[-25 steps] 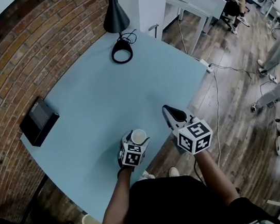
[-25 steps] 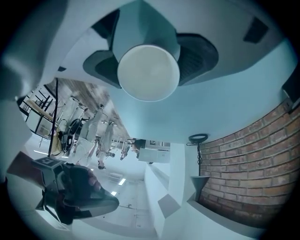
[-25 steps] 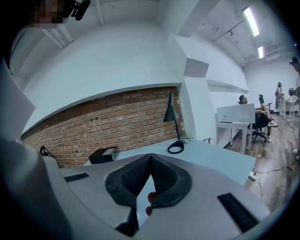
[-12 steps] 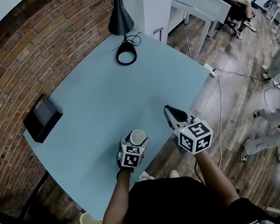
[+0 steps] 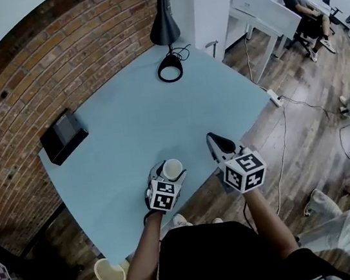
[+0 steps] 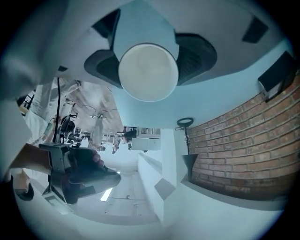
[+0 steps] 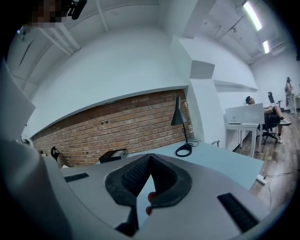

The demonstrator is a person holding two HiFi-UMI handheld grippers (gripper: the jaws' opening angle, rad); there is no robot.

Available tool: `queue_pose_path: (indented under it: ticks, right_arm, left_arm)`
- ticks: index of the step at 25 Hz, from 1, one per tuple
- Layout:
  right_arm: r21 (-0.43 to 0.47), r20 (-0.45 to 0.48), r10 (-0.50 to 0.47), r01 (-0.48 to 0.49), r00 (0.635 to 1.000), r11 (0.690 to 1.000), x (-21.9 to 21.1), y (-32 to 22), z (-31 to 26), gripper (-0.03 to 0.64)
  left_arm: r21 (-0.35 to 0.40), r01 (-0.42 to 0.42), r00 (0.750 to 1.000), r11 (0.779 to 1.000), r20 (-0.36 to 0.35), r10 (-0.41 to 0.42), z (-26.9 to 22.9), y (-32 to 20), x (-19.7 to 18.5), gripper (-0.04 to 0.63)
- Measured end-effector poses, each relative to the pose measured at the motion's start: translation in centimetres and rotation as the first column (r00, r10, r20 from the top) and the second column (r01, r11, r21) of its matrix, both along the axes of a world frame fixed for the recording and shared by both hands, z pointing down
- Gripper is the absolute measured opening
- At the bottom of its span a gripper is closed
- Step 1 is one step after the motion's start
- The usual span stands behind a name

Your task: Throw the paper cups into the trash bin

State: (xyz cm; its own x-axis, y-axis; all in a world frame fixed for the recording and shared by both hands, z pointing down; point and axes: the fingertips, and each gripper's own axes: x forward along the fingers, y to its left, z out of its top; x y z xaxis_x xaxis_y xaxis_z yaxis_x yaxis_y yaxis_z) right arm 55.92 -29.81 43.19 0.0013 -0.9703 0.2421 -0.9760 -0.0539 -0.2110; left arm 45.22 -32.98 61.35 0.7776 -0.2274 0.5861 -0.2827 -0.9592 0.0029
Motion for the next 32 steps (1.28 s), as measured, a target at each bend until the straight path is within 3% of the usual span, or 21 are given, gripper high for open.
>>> queue_pose_path:
  ticks: [10, 20, 32]
  right_arm:
    - [0.005, 0.015, -0.123, 0.123, 0.992, 0.992, -1.8, 1.9, 0.3, -0.005]
    - [0.022, 0.034, -0.217, 0.216, 0.976, 0.976, -2.6, 4.2, 0.4, -0.004]
    - [0.048, 0.046, -0.338, 0.336, 0.94, 0.94, -4.9, 6.4, -0.3, -0.003]
  left_arm:
    - [0.061, 0.113, 0.988, 0.992, -0.114, -0.105, -7.6, 2.5, -0.6, 0.355]
    - [0.068, 0.235, 0.949, 0.97, -0.234, -0.213, -12.1, 6.1, -1.8, 0.348]
    - [0.106, 0.335, 0.916, 0.936, -0.267, -0.298, -16.4, 9.6, -4.8, 0.345]
